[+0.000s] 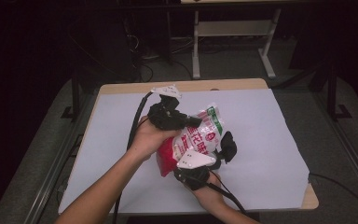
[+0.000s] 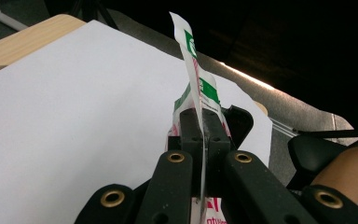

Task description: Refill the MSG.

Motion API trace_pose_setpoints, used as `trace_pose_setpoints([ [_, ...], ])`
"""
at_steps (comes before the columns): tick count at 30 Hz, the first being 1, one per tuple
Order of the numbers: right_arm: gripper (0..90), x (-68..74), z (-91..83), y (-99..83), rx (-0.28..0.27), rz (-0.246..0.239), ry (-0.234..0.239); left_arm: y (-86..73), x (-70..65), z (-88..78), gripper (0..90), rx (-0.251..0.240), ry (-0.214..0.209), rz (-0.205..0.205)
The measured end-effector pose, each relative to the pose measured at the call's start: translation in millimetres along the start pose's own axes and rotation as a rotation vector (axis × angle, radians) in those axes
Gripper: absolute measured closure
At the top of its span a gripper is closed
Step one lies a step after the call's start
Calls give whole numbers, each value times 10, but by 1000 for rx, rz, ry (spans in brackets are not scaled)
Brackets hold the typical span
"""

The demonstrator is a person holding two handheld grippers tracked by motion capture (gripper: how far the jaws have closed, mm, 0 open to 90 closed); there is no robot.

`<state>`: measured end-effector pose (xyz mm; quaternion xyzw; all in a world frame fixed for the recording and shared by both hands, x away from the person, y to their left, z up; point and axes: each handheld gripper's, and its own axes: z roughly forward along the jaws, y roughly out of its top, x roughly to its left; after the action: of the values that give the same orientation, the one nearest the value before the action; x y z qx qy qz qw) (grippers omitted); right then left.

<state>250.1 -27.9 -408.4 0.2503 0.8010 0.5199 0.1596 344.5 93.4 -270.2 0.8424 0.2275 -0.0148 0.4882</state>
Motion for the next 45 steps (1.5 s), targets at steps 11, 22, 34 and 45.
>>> trace_pose_setpoints([
  [11, 900, 8, 4, -3, 2, -1, 3, -6, -3, 6, 900, 4, 2, 3],
  [22, 900, 12, 4, -6, 2, 1, 5, -7, -8, 16, 900, 7, 1, 2],
  [34, 900, 9, 8, -12, 2, 7, 13, -6, -9, 34, 900, 17, 3, -2],
  [45, 900, 4, 13, -22, 6, 16, 19, -7, -1, 59, 900, 26, 4, -8],
])
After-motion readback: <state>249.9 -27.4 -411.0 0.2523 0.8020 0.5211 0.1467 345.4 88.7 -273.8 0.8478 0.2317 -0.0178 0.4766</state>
